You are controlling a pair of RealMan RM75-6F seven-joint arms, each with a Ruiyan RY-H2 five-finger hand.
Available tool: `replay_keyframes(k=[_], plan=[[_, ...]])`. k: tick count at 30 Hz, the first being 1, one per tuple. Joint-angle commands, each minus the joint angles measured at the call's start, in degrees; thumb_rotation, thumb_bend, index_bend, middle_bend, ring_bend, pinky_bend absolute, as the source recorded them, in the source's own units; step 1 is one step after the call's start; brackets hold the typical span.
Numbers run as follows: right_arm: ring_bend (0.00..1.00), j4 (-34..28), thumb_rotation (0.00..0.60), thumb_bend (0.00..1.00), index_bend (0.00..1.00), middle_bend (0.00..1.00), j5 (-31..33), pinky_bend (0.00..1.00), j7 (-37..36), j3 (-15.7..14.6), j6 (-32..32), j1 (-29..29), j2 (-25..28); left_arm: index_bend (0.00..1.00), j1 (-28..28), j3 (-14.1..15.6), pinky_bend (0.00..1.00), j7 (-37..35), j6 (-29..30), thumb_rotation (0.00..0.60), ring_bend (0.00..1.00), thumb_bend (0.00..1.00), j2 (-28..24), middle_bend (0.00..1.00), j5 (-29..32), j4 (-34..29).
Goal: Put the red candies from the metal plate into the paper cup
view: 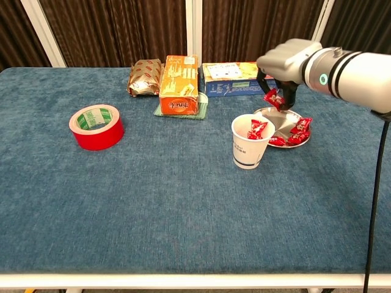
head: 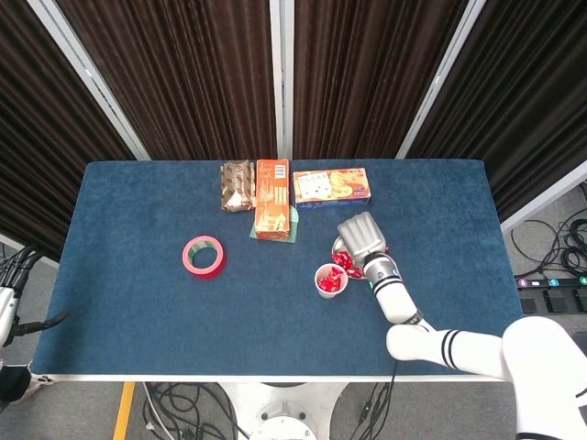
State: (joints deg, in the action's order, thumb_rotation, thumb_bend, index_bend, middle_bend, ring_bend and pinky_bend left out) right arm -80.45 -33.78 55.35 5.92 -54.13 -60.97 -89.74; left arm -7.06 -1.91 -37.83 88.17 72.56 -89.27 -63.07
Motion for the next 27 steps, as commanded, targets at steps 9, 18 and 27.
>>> replay_keyframes(k=[9, 18, 27], plan=[[1.00, -15.4, 0.600, 0.27, 0.70, 1.00, -5.7, 1.00, 1.4, -2.3, -4.9, 0.8, 5.0, 0.13, 0.4, 0.0, 0.10, 1.6, 1.3, 0.600, 0.03, 0.12, -1.3, 0.10, -0.4, -2.5], [1.00, -15.1, 0.600, 0.19, 0.65, 1.00, -5.4, 1.00, 1.3, -2.9, -3.7, -0.1, 3.3, 0.13, 0.7, -0.2, 0.10, 1.4, 1.5, 0.600, 0.03, 0.12, -1.8, 0.10, -0.1, -3.0], [1.00, -15.5, 0.600, 0.12, 0.47, 1.00, -5.8, 1.00, -0.7, -2.6, -3.3, 0.0, 4.4, 0.13, 0.4, -0.3, 0.10, 0.9, 1.1, 0.600, 0.03, 0.12, -1.6, 0.10, -0.1, -2.6]])
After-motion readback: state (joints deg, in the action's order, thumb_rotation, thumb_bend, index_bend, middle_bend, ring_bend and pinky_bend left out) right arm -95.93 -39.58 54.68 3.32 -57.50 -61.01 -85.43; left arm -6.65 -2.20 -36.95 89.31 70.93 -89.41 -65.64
